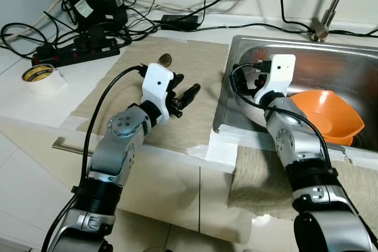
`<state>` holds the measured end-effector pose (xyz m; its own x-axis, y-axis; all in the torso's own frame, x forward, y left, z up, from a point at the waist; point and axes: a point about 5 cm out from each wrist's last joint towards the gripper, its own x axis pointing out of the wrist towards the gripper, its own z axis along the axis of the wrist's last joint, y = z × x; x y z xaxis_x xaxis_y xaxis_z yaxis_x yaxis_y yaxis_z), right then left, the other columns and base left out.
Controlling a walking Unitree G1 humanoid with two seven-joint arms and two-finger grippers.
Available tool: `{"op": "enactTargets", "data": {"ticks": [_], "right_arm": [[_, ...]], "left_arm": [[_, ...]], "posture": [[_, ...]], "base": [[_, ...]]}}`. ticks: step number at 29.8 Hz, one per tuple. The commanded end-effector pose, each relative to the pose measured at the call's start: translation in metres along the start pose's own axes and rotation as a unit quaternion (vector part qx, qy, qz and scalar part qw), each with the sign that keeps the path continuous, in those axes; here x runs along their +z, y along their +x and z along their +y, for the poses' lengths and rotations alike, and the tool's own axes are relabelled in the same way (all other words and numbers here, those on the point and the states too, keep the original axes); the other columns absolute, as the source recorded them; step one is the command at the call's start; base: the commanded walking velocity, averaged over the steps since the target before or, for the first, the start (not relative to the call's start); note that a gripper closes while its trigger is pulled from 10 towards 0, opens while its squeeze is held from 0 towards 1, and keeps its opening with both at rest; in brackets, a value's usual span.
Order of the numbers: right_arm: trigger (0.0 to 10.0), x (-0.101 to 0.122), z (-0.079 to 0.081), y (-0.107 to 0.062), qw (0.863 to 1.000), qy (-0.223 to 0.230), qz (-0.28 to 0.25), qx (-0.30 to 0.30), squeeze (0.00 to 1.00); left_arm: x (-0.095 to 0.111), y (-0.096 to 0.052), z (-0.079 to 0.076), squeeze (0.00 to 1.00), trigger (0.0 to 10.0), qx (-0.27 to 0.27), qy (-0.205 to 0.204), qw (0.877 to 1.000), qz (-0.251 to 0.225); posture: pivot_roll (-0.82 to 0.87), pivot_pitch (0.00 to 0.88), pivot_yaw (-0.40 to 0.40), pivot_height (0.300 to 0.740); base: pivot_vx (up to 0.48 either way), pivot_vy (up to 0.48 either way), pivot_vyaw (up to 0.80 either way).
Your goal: Kitchen organization
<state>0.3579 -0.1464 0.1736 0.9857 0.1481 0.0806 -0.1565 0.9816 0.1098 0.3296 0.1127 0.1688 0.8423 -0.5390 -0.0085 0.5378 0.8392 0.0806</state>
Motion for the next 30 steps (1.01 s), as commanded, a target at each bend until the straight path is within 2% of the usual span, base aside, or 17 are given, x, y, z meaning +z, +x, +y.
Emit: {"op": "enactTargets", "data": {"ticks": [1, 2, 5, 6, 9, 14, 19, 22, 30], "right_arm": [[10.0, 0.007, -0.001, -0.004, 1.0, -0.009, -0.013, -0.01, 0.0], [10.0, 0.01, -0.002, -0.01, 1.0, -0.015, -0.021, -0.017, 0.0], [10.0, 0.011, -0.002, -0.014, 0.999, -0.018, -0.026, -0.022, 0.0], [10.0, 0.01, -0.003, -0.021, 0.999, -0.028, -0.031, -0.032, 0.0], [10.0, 0.009, -0.004, -0.027, 0.998, -0.041, -0.031, -0.04, 0.0], [10.0, 0.001, -0.007, -0.047, 0.995, -0.054, -0.027, -0.078, 0.0], [10.0, -0.001, -0.008, -0.057, 0.993, -0.053, -0.035, -0.103, 0.0], [10.0, 0.001, -0.006, -0.064, 0.99, -0.06, -0.049, -0.115, 0.0], [10.0, 0.003, -0.001, -0.064, 0.986, -0.093, -0.069, -0.118, 0.0]], "left_arm": [[-0.001, -0.001, 0.014, 0.0, 10.0, 0.045, -0.001, 0.999, 0.006], [-0.004, -0.003, 0.023, 0.0, 10.0, 0.077, -0.015, 0.997, 0.011], [-0.005, -0.004, 0.029, 0.0, 10.0, 0.094, -0.019, 0.995, 0.013], [-0.006, -0.007, 0.036, 0.0, 10.0, 0.119, -0.019, 0.993, 0.013], [-0.006, -0.009, 0.041, 0.0, 10.0, 0.135, -0.026, 0.99, 0.012], [-0.009, -0.017, 0.053, 0.0, 10.0, 0.189, -0.03, 0.982, 0.011], [-0.011, -0.02, 0.051, 0.0, 10.0, 0.199, -0.051, 0.979, 0.006], [-0.002, -0.018, 0.046, 0.0, 10.0, 0.201, -0.055, 0.978, -0.016], [-0.002, -0.015, 0.043, 0.0, 10.0, 0.2, -0.05, 0.978, -0.017]], "posture": [[-0.06, 0.0, 0.07, 0.736], [-0.06, 0.0, 0.069, 0.736], [-0.06, 0.0, 0.067, 0.736], [-0.06, 0.0, 0.067, 0.736], [-0.06, 0.0, 0.067, 0.736], [-0.07, 0.0, 0.066, 0.736], [-0.07, 0.0, 0.066, 0.736], [-0.06, 0.0, 0.064, 0.736], [-0.06, 0.0, 0.066, 0.736]], "base": [[0.0, 0.0, 0.0], [0.0, 0.0, 0.0], [0.0, 0.0, 0.0], [0.0, 0.0, 0.0], [0.0, 0.0, 0.0], [0.0, 0.0, 0.0], [0.0, 0.0, 0.0], [0.0, 0.0, 0.0], [0.0, 0.0, 0.0]]}}
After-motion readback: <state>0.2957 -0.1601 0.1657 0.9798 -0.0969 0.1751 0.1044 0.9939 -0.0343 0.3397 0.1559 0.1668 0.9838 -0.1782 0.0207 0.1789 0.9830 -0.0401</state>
